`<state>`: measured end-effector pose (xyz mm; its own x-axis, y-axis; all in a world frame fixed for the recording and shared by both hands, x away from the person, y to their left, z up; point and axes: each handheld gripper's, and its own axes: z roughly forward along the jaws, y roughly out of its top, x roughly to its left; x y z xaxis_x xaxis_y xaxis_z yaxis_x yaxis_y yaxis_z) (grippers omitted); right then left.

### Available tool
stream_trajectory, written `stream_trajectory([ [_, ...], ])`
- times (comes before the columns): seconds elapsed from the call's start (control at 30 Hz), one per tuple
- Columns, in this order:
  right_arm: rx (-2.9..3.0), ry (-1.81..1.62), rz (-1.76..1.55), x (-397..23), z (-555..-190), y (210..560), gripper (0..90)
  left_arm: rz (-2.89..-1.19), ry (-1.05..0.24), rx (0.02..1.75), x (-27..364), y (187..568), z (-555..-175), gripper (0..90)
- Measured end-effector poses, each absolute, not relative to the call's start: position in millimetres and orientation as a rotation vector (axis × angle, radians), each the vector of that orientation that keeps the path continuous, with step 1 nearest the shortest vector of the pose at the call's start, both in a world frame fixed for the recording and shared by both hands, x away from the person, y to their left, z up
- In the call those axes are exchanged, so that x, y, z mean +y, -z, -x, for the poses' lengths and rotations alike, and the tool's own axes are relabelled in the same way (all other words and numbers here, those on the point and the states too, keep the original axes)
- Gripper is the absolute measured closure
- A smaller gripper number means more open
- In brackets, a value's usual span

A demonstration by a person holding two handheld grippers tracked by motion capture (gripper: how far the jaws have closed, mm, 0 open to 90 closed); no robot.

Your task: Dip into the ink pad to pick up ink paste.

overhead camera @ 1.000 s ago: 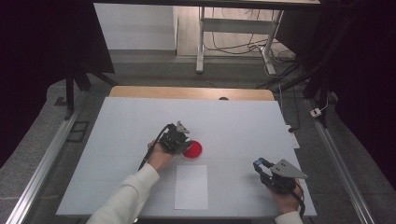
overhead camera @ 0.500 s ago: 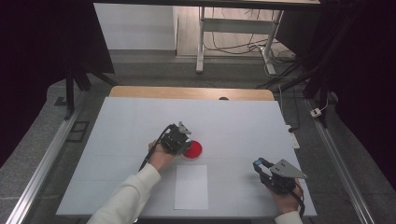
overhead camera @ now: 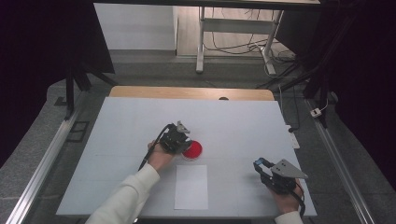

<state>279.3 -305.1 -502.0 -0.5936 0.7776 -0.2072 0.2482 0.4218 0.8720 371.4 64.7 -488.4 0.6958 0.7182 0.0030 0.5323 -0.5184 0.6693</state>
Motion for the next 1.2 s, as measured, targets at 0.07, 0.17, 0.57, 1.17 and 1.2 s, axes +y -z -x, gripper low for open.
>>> stream_trajectory([
  [0.07,2.066,-1.131,-0.867,-305.3,-279.3,502.2,65.3,-2.229,-0.375,0.946,65.0,485.2,-369.9,75.5],
  [0.17,2.066,-1.133,-0.869,-305.6,-279.3,502.1,65.3,-2.214,-0.378,0.935,66.0,480.8,-367.9,75.5],
  [0.57,2.069,-1.127,-0.867,-305.5,-279.3,502.3,65.3,-2.136,-0.362,0.919,80.0,469.5,-362.2,75.4],
  [1.17,2.064,-1.133,-0.866,-305.2,-279.3,502.9,65.3,-2.074,-0.334,0.854,95.4,453.2,-342.8,75.4],
  [1.2,2.066,-1.131,-0.864,-305.1,-279.3,502.9,65.3,-2.073,-0.333,0.849,96.1,452.5,-341.8,75.4],
])
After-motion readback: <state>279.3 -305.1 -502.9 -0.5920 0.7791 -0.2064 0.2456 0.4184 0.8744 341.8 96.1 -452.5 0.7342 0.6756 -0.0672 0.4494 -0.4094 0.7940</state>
